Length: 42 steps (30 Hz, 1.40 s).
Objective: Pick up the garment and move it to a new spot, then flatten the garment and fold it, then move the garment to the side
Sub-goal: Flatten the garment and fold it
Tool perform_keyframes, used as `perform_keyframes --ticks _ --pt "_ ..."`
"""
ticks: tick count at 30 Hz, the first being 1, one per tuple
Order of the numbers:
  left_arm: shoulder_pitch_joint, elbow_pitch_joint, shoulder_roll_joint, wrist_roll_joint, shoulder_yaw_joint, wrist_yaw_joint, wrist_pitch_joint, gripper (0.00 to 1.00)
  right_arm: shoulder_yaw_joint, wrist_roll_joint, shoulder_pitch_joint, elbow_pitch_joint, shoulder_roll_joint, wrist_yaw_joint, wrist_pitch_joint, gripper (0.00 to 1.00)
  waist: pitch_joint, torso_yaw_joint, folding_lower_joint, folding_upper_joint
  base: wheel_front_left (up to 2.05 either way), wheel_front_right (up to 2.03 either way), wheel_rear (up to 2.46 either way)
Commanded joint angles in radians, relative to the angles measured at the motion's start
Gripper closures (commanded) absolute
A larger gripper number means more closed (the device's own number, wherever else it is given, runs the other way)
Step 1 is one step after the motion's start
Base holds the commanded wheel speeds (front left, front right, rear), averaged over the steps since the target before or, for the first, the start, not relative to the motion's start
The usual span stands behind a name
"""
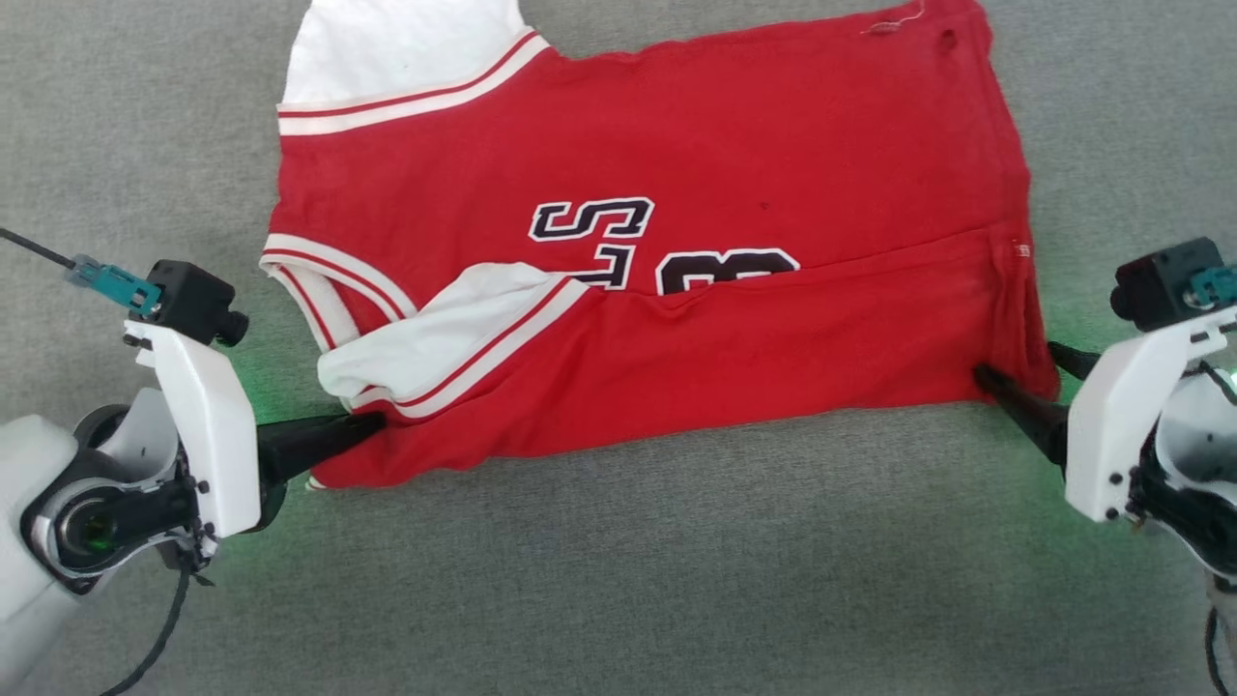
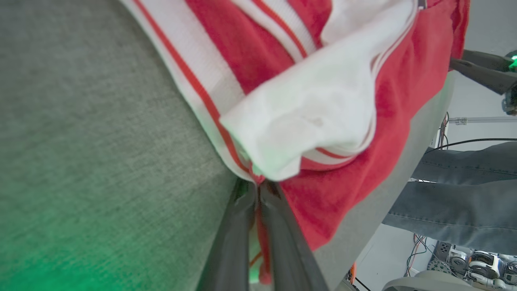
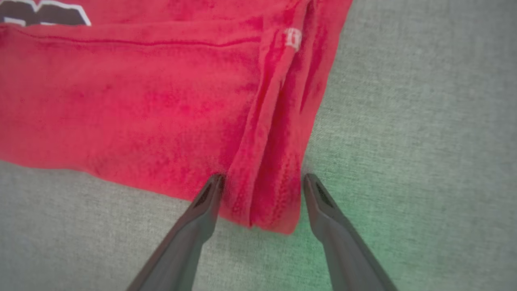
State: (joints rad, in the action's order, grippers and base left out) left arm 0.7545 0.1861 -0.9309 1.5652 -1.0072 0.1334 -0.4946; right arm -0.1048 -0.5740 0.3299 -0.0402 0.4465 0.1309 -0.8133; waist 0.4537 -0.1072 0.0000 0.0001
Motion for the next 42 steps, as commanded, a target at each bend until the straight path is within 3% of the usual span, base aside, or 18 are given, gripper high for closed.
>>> perform_keyframes --ticks 1,4,5,6,7,8,9,10,20,31,38,39,40,41,42 --pt "-0.021 0.001 0.042 -0.016 -0.032 -0.005 0.003 1.0 -0.008 -0.008 0.026 0.034 -0.015 0.0 -0.018 0.0 0.005 0.012 0.0 -0.0001 0.0 0.0 0.0" --pt "-0.021 -0.007 0.053 -0.023 -0.032 -0.005 0.019 1.0 -0.017 0.001 0.033 0.09 -0.025 0.0 -0.025 0.0 0.003 0.023 0.0 -0.0001 0.0 0.0 0.0" --pt "-0.021 -0.011 0.056 -0.028 -0.032 -0.005 0.028 1.0 -0.02 0.007 0.035 0.104 -0.025 0.0 -0.018 0.11 0.002 0.027 0.0 -0.0001 0.0 0.0 0.0" --pt "-0.023 -0.014 0.059 -0.03 -0.032 -0.005 0.035 1.0 -0.023 0.012 0.035 0.118 -0.025 -0.001 -0.012 0.53 0.0 0.031 0.0 -0.0001 0.0 0.0 0.0" --pt "-0.023 -0.014 0.059 -0.03 -0.032 -0.005 0.035 1.0 -0.023 0.012 0.035 0.118 -0.025 -0.001 -0.012 0.53 0.0 0.031 0.0 -0.0001 0.0 0.0 0.0" --pt "-0.028 -0.018 0.06 -0.031 -0.033 -0.005 0.04 1.0 -0.024 0.011 0.033 0.127 -0.028 -0.001 -0.006 0.85 -0.003 0.033 0.0 -0.0001 0.0 0.0 0.0" --pt "-0.032 -0.023 0.058 -0.033 -0.033 -0.005 0.048 1.0 -0.024 0.006 0.032 0.134 -0.031 -0.001 0.001 1.0 -0.006 0.034 0.0 -0.0001 0.0 0.0 0.0" --pt "-0.037 -0.03 0.054 -0.033 -0.032 -0.005 0.057 1.0 -0.024 0.002 0.032 0.136 -0.033 -0.001 0.011 1.0 -0.009 0.034 0.0 -0.0001 0.0 0.0 0.0" --pt "-0.101 -0.123 -0.017 -0.021 -0.027 -0.004 0.13 1.0 0.014 -0.023 -0.019 0.087 0.001 -0.001 0.069 1.0 -0.06 0.05 0.0 -0.0001 0.0 0.0 0.0" --pt "-0.207 -0.268 -0.126 -0.032 -0.056 -0.004 0.184 1.0 0.05 -0.063 -0.207 -0.048 0.08 -0.001 -0.009 1.0 -0.095 0.078 0.0 -0.0001 0.0 0.0 0.0" --pt "-0.25 -0.309 -0.151 -0.037 -0.065 -0.004 0.231 1.0 0.118 -0.056 -0.297 -0.127 0.063 -0.001 -0.018 1.0 -0.096 0.086 0.0 -0.0001 0.0 0.0 0.0" --pt "-0.251 -0.307 -0.147 -0.037 -0.063 -0.004 0.24 1.0 0.125 -0.051 -0.301 -0.135 0.058 -0.001 -0.013 0.82 -0.097 0.086 0.0 -0.0001 0.0 0.0 0.0" --pt "-0.252 -0.306 -0.143 -0.038 -0.063 -0.004 0.246 0.91 0.132 -0.044 -0.302 -0.141 0.052 -0.001 -0.006 0.33 -0.097 0.085 0.0 -0.0001 0.0 0.0 0.0" --pt "-0.252 -0.303 -0.14 -0.04 -0.062 -0.004 0.253 0.75 0.136 -0.036 -0.304 -0.146 0.048 -0.001 0.003 0.0 -0.098 0.085 0.0 -0.0001 0.0 0.0 0.0" --pt "-0.253 -0.301 -0.138 -0.041 -0.061 -0.004 0.258 0.59 0.139 -0.031 -0.306 -0.152 0.042 -0.001 0.011 0.0 -0.098 0.085 0.0 -0.0001 0.0 0.0 0.0"
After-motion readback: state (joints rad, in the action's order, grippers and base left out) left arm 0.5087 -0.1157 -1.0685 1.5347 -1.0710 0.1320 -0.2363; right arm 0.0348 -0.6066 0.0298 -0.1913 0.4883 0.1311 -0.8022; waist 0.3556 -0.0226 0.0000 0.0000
